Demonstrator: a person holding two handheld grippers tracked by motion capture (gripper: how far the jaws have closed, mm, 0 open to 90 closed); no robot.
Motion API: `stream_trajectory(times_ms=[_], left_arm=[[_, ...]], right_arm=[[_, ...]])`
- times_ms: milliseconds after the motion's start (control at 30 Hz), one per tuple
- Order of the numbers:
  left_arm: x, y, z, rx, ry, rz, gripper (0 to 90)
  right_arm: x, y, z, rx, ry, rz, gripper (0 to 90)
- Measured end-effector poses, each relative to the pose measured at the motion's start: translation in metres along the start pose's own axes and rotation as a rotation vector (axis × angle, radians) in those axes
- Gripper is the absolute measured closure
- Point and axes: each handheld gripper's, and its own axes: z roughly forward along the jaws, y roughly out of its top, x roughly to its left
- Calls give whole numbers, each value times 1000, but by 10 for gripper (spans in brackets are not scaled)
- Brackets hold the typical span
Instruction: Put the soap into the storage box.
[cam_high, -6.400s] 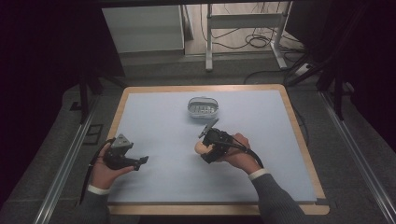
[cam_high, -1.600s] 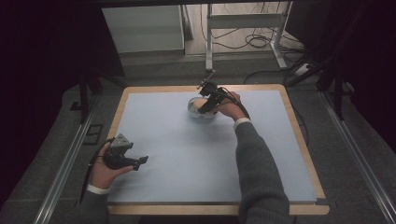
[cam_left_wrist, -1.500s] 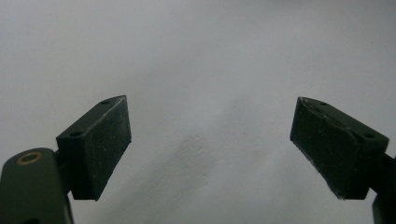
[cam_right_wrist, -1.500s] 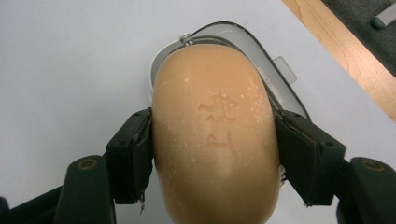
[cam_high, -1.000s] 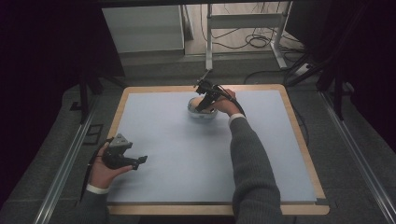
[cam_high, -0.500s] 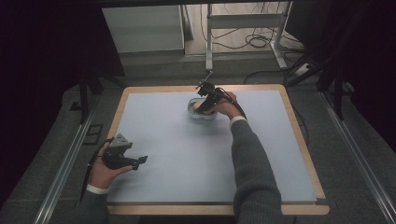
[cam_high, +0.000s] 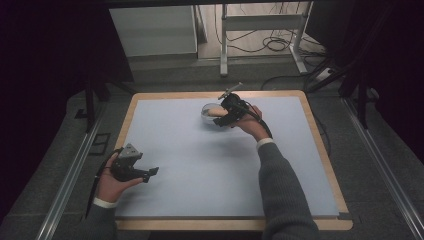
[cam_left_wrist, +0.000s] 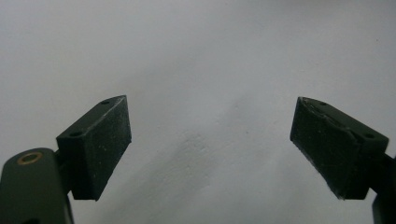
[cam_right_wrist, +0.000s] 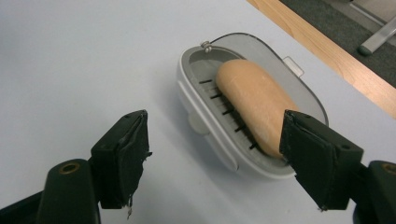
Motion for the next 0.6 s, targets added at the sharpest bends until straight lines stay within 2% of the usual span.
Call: stream_trajectory(times_ms=[433, 600], left_arm=[[-2, 1, 1, 4, 4, 7, 127], [-3, 1, 0, 1, 8, 8, 128]], right_arm=[[20, -40, -29, -56, -7, 3, 238], [32, -63, -45, -88, -16, 24, 238]])
